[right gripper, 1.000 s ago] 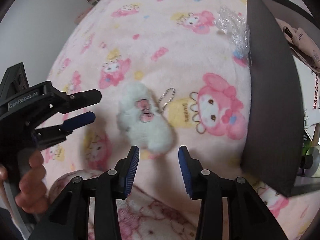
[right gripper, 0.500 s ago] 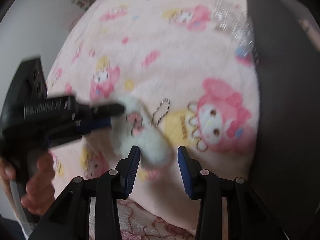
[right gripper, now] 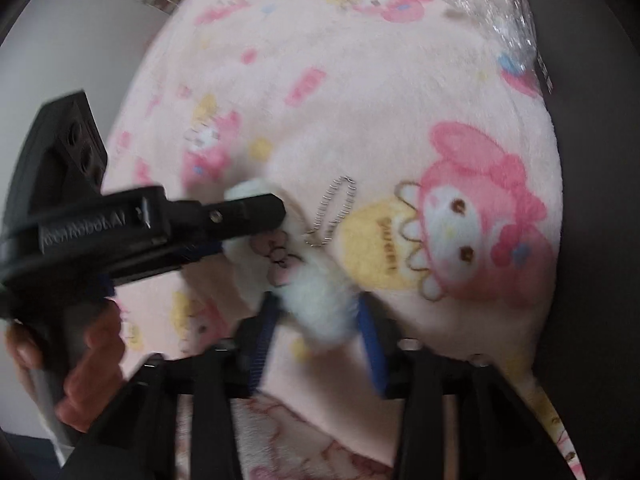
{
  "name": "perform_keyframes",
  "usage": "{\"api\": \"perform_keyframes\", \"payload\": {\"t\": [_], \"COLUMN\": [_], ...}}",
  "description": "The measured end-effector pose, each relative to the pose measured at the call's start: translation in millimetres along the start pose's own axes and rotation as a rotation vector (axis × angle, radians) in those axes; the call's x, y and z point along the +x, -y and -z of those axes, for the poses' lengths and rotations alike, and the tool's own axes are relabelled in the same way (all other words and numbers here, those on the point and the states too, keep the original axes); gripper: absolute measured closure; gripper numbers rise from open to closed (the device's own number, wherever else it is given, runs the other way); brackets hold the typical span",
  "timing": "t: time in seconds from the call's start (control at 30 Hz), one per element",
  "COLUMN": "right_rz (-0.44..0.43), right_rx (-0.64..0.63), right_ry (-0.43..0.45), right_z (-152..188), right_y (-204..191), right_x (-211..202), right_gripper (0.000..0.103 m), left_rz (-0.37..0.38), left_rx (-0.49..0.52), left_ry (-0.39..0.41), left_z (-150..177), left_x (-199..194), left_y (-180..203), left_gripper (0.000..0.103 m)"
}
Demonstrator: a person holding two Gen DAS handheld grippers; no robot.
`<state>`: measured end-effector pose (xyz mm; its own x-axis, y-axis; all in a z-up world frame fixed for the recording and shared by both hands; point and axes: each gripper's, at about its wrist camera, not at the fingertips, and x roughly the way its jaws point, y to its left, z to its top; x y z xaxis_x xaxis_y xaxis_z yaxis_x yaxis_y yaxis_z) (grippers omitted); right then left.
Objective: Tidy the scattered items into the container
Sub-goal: 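Grasp the white plush keychain toy with the left gripper and lift it, then carry the plush toy over the box and release it from the left gripper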
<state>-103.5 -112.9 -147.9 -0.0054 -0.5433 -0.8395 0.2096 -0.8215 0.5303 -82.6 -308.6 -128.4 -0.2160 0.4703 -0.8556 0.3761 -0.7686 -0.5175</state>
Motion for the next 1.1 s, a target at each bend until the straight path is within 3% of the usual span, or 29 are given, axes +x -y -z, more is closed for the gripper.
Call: {"api": "perform_keyframes", "payload": {"t": [0.2,0.37,0.47,0.63,0.77,0.93,1.03,1.1], "right_rz": [-0.072,-0.085,-0.045,0.05,0.096,0.1,0.14,0.152], "right_rx": [-0.057,-0.107,-0.117,-0.102,-0.084,0.024,0.093,0.107], "right_ry": [0.126,0.265,0.333,0.405,0.366,0.269,0.248,0.265], "right_z": [16,27,33,33,20,8,9,11], "right_y": [-24,-24,-5,52,107,171,194,197], "right_x": [-61,-138,-182,-233,-246,-224,-208,-209], "right_gripper": [0.073,0.073,0.073,0.073,0.073,0.072,0.072,0.072], "left_rz": [0.11,0.196,0.23,0.303,0.281,0.191,0.098,0.081], "left_rx": [0.013,0.097,0.146,0.174,0.167,0.137,0.145,0.171], "left_ry": [0.15,0.211,0.22,0.166,0.088,-0.001,0.008,0.05], "left_z": [44,68,73,75,75,74,75,76], "left_x": [-66,-90,-83,-32,17,72,82,77], "left_y": [24,87,128,199,231,241,243,247], "left_gripper": [0.072,0.074,0.074,0.074,0.074,0.074,0.074,0.074]}}
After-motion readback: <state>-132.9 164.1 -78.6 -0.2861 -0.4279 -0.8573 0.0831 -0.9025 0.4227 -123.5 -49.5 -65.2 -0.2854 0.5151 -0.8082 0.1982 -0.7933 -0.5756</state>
